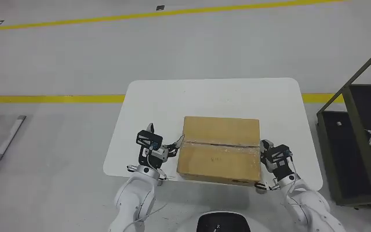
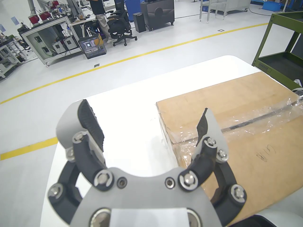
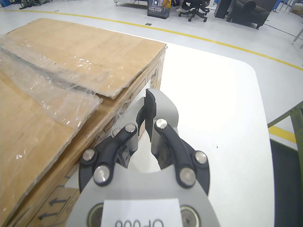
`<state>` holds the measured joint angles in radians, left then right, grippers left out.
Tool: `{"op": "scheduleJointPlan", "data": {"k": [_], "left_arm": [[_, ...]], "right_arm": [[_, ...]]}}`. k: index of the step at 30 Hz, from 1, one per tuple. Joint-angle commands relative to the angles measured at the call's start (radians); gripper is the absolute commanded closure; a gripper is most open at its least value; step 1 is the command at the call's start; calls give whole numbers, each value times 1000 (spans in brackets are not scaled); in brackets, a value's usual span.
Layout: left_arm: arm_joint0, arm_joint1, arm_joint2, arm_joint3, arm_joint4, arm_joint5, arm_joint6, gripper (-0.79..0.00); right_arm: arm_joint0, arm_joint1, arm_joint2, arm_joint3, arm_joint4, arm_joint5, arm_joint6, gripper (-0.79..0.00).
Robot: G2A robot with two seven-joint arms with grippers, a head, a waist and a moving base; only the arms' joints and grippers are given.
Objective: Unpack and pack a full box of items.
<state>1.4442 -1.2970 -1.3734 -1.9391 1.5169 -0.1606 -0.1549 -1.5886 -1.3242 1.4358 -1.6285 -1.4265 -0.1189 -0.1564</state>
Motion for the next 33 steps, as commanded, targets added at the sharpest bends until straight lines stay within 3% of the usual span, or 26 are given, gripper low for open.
{"op": "scheduleJointPlan", "data": {"k": [1,18,22,27,33], "left_arm": [[0,0,0,0,0,0,0,-785],[1,0,1,-1,-3,0,4,-785],[-14,1,32,-6,2,-60,19,-785],[-68,0,86,-24,7,-134,2,-785],[-190,-11,194,-51,-62,-230,-117,-785]], "right_arm": [[3,0,-6,-3,-2,-4,6,0],[86,1,-53,30,-34,-28,32,0],[64,4,-25,6,-23,-10,18,0],[12,13,31,-45,-10,-12,7,0],[-99,24,107,-112,-9,-13,-29,0]]}}
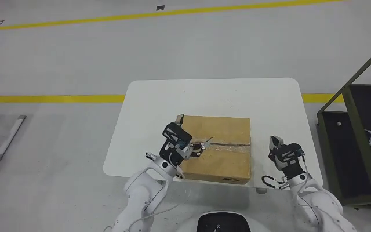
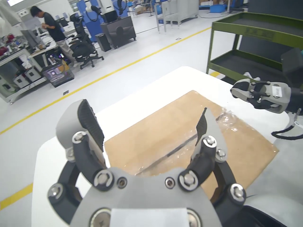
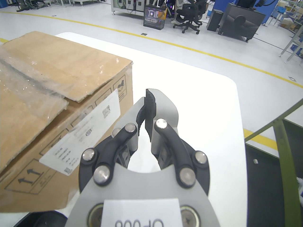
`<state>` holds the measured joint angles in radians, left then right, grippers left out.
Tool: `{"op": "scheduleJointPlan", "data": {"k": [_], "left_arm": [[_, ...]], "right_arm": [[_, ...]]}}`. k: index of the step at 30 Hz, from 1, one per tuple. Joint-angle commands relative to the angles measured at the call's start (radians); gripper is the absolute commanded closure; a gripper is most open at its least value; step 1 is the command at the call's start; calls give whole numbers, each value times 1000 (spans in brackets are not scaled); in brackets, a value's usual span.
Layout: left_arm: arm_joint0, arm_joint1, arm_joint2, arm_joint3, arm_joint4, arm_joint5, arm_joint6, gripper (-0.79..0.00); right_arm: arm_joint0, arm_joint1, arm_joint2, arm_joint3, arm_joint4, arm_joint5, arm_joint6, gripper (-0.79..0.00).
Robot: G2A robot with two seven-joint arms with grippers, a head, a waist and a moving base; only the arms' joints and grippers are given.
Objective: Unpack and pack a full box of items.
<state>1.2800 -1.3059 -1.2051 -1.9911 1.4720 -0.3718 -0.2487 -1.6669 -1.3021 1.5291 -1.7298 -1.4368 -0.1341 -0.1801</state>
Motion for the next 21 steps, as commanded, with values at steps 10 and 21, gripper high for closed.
{"op": "scheduleJointPlan", "data": {"k": [10,21], "left_arm": [[-161,-23,191,45,-68,-90,-252,-785],[-161,-23,191,45,-68,-90,-252,-785]], "right_arm": [[-137,9,109,-75,41,28,-36,0],[-193,7,165,-100,102,64,-95,0]]}}
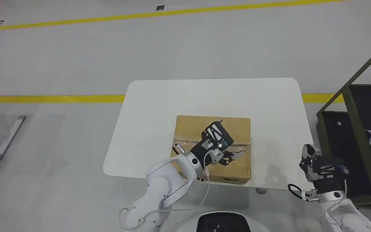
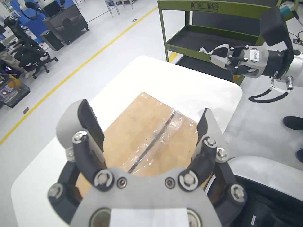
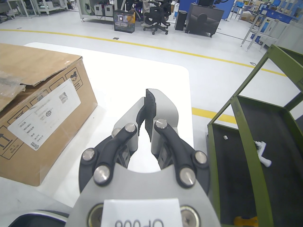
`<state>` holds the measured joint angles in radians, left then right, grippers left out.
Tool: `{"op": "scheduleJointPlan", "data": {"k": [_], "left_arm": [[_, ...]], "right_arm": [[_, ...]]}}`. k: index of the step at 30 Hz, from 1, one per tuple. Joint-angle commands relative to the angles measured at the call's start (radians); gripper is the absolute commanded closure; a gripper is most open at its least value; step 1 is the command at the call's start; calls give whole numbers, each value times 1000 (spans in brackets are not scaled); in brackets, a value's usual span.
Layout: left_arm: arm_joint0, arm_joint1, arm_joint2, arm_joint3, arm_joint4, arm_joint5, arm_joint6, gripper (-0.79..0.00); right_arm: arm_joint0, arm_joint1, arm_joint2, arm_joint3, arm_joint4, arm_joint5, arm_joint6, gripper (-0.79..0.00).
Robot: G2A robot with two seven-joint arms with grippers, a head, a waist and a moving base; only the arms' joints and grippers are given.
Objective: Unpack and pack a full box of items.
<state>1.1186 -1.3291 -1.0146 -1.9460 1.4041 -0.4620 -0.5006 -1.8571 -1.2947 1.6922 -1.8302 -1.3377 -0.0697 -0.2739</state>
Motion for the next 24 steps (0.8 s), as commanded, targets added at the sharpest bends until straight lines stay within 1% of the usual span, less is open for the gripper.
{"op": "scheduleJointPlan", "data": {"k": [1,3,4,6,9,14,20,21,22,24], "left_arm": [[3,0,1,3,-2,3,1,-785],[32,-3,13,35,-88,17,3,-785],[34,-6,19,46,-136,21,-18,-785],[16,-8,32,55,-163,16,-56,-785],[-11,-15,55,80,-207,36,-99,-785],[-81,-31,113,134,-188,82,-147,-785],[-170,-55,203,221,-113,113,-162,-785],[-180,-59,214,232,-109,120,-164,-733],[-188,-63,226,245,-107,123,-170,-597],[-202,-69,242,264,-102,135,-180,-376]], "right_arm": [[-4,0,3,1,4,-2,-2,0],[-7,-1,4,4,7,0,-4,0],[-8,-1,3,6,7,0,-5,0],[-10,-1,3,8,5,1,-7,0],[-15,-1,9,9,2,0,-10,0],[-24,-1,19,11,5,1,-15,0],[-35,-2,17,13,-2,7,-27,0],[-37,-2,18,13,-3,8,-29,0],[-38,-2,18,14,-3,10,-31,0],[-40,-3,18,16,-5,10,-33,0]]}}
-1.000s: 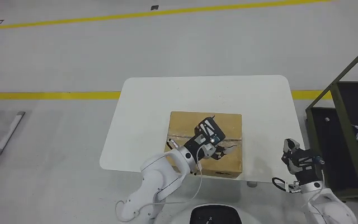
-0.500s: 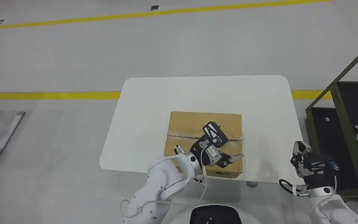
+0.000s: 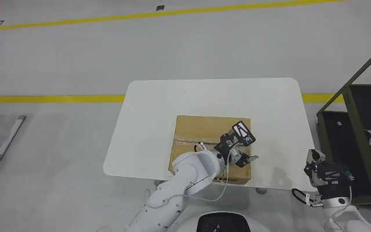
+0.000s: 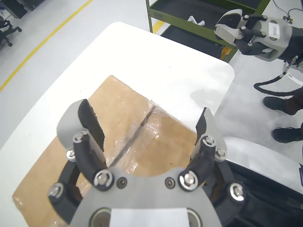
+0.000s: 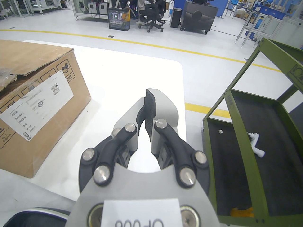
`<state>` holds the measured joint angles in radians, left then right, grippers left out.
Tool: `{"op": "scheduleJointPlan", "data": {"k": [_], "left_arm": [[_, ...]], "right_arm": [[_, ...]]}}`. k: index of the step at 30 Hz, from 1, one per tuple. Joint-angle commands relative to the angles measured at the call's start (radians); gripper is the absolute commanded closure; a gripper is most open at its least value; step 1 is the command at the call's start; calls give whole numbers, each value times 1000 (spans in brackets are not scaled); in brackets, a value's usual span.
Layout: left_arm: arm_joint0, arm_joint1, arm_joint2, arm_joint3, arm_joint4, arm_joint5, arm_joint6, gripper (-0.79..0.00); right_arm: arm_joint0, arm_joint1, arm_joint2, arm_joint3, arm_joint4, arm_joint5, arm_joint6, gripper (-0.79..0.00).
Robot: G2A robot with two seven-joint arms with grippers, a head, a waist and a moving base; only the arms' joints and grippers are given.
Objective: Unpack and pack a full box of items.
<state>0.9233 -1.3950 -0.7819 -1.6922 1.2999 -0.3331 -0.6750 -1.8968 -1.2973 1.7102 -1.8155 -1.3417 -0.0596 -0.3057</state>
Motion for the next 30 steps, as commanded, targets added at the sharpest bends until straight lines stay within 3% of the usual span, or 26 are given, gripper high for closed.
{"op": "scheduleJointPlan", "data": {"k": [1,4,5,6,7,10,13,30], "left_arm": [[-10,-6,16,22,3,11,-11,-357],[-15,-13,31,56,-18,10,-21,-299],[-16,-15,28,66,-35,18,-26,-256],[-22,-16,24,73,-29,26,-33,-160],[-26,-17,25,77,-19,24,-38,-139],[-30,-18,22,78,-14,22,-47,-243],[-30,-19,22,78,-7,20,-60,-296],[-34,-31,35,84,20,4,-76,-348]], "right_arm": [[-2,0,0,2,0,0,-1,0],[-3,-1,1,4,-1,-1,-4,0],[-3,-1,1,5,-1,-2,-5,0],[-3,-1,1,5,-1,-2,-6,0],[-3,-1,1,6,-1,-2,-6,0],[-3,-1,3,7,-1,-3,-7,0],[-4,-2,3,8,0,-2,-8,0],[-9,-3,10,9,1,-6,-16,0]]}}
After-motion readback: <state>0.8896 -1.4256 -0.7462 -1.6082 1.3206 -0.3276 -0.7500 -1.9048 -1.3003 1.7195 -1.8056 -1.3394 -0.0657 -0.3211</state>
